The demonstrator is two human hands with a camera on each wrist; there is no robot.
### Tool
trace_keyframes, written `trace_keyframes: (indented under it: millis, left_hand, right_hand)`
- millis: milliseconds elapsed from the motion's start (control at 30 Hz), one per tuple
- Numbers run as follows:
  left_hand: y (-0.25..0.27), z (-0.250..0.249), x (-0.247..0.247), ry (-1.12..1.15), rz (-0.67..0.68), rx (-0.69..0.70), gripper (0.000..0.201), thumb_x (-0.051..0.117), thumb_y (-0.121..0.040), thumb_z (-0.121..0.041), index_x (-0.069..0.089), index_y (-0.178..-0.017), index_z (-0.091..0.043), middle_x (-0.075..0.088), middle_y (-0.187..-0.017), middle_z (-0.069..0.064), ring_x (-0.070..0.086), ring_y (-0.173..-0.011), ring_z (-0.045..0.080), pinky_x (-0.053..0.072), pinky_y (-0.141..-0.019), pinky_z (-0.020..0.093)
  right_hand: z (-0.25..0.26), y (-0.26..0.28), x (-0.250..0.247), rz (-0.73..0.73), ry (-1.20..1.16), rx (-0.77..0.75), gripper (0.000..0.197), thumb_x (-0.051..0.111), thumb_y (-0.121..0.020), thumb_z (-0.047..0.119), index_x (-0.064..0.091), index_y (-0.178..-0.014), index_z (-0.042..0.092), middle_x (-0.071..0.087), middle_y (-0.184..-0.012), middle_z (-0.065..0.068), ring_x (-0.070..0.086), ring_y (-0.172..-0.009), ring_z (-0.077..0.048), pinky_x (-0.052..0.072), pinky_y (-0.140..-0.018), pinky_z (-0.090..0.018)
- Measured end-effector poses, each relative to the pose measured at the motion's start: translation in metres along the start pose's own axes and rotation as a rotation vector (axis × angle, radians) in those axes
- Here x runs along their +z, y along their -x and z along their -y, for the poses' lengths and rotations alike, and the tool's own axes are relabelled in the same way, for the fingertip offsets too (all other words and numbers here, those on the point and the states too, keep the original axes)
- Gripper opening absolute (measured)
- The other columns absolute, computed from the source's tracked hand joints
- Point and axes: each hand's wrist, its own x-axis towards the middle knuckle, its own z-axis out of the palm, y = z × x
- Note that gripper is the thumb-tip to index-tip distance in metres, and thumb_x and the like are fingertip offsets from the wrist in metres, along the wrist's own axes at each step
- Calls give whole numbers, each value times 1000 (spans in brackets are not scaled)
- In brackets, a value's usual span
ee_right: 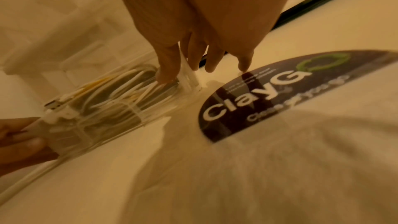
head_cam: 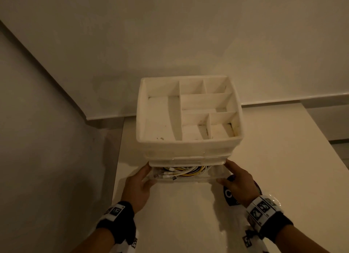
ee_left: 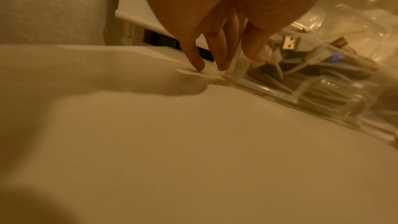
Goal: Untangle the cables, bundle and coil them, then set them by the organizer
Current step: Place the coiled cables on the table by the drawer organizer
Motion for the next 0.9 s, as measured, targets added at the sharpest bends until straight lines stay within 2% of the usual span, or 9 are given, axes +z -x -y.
trace_keyframes:
  millis: [67, 167, 267, 333, 433, 600, 700, 800, 900]
  left_hand:
    - [1, -3, 7, 64, -61, -45, 55, 64, -87, 3, 53, -124, -35, 62, -115, -22, 57, -114, 3, 45, -102, 28]
    - [1, -2, 12, 99, -84, -77, 53, 64, -86, 6, 56, -123, -30, 61, -109, -25, 60, -105, -5, 47, -99, 26]
    - [3, -10, 8, 79, -94, -68, 53, 70, -82, 4, 57, -123, -26, 62, -106, -25, 63, -106, 9, 44, -85, 5]
    - [8, -23, 7, 136, -43, -66, 62, 75, -78, -2, 50, -129, -25, 61, -113, -22, 60, -107, 7, 41, -78, 1]
    - [12, -40, 21, 391, 23, -127, 84, 82, -71, -22, 34, -139, -33, 57, -128, -21, 55, -114, -1, 48, -90, 19]
    - [-11, -39, 41, 410, -178, -233, 102, 98, -39, -40, 41, -122, -31, 55, -126, 6, 67, -101, 16, 57, -84, 45]
    - [-24, -33, 39, 453, -171, -278, 103, 101, -34, -27, 43, -119, -24, 56, -123, 10, 64, -105, 24, 57, -84, 47]
    - [-35, -36, 37, 395, -218, -369, 92, 97, -25, -36, 45, -101, -34, 56, -117, 9, 61, -99, 24, 55, -88, 45]
    - [-39, -35, 38, 328, -255, -381, 83, 91, -28, -36, 42, -95, -38, 57, -113, 8, 60, -96, 23, 53, -90, 46]
  right_hand:
    - [2, 1, 7, -57, -32, 17, 60, 76, -81, 18, 52, -135, 26, 60, -127, 13, 58, -118, -17, 45, -101, -37]
    - [0, 1, 14, -97, -95, 47, 57, 76, -80, 14, 55, -131, 28, 63, -122, 13, 58, -117, -14, 48, -100, -42]
    - [0, 0, 18, -120, -121, 85, 55, 76, -79, 13, 55, -127, 32, 67, -113, 10, 62, -114, -19, 50, -96, -43]
    - [3, 3, 19, -107, -107, 77, 63, 76, -78, 11, 51, -133, 29, 65, -112, 12, 62, -112, -17, 48, -97, -35]
    - [13, 11, 18, -39, -111, 66, 79, 76, -77, 7, 39, -144, 26, 58, -118, 14, 56, -111, -11, 42, -98, -29]
    - [13, 9, 14, -13, -176, 81, 76, 77, -75, 5, 44, -140, 25, 62, -127, 7, 58, -119, -16, 47, -103, -42]
    - [11, 4, 11, -30, -194, 79, 67, 76, -74, 3, 51, -132, 25, 64, -121, 8, 62, -114, -19, 49, -100, -48]
    - [13, 2, 11, -55, -207, 103, 59, 74, -76, 1, 54, -128, 22, 66, -117, 4, 64, -111, -21, 50, -99, -47]
    - [16, 3, 14, -68, -183, 116, 57, 73, -78, 5, 51, -129, 18, 66, -117, -1, 62, -112, -24, 49, -97, -39]
